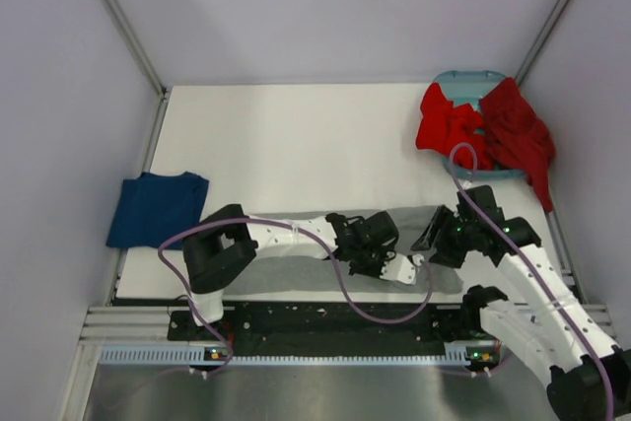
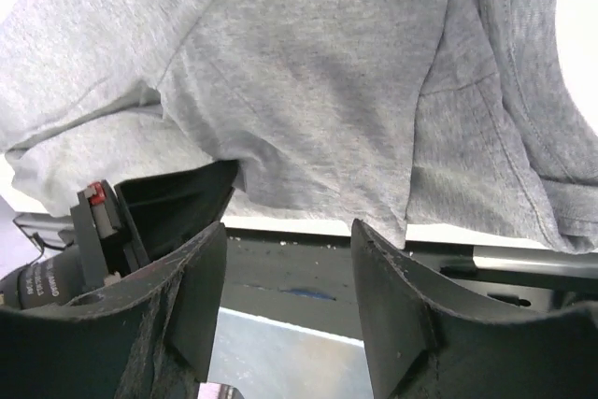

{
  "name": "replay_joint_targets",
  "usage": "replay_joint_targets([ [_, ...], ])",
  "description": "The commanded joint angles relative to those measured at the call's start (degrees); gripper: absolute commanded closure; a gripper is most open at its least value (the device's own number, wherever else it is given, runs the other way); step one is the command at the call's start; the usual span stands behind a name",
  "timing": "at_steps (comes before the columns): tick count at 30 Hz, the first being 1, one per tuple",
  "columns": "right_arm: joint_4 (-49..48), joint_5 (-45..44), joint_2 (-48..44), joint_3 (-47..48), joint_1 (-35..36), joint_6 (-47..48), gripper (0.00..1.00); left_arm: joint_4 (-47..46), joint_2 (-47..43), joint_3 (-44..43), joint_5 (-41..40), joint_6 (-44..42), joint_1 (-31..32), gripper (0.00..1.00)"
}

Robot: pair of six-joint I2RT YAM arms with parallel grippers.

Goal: Fold and stack the t-shirts
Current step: Fold the other side of the tshirt into a rectangle, then rotate the tshirt 75 degrees

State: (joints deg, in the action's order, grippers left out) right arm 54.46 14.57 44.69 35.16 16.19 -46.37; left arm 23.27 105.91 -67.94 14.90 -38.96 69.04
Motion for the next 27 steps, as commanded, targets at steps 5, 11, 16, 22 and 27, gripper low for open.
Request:
replay_joint_targets([
  [5, -6.8, -9.11, 8.92, 3.51, -3.52, 3.91, 0.52, 12.05, -4.65, -5.18, 4.09, -6.12, -0.83, 0.73],
  [11, -16.73, -18.08, 15.68, 4.4, -7.75, 9.28, 0.62, 20.14, -7.46, -9.75, 4.88, -6.75, -4.77, 0.54],
  [16, -23.42, -17.29, 23.59, 3.78, -7.75, 11.21, 0.79, 20.94, -11.51, -7.57, -0.73, -2.45, -15.66, 0.63],
  [22, -23.18, -16.23, 39.83, 11.4, -5.65, 19.89, 0.97, 18.75, -16.42, 4.46, -6.54, -3.21, -34.46, 0.74],
  [27, -17.55, -20.9, 52.76, 22.66, -0.19, 24.92, 0.98, 11.81, -20.39, 17.12, -16.19, -9.2, -46.68, 0.75],
])
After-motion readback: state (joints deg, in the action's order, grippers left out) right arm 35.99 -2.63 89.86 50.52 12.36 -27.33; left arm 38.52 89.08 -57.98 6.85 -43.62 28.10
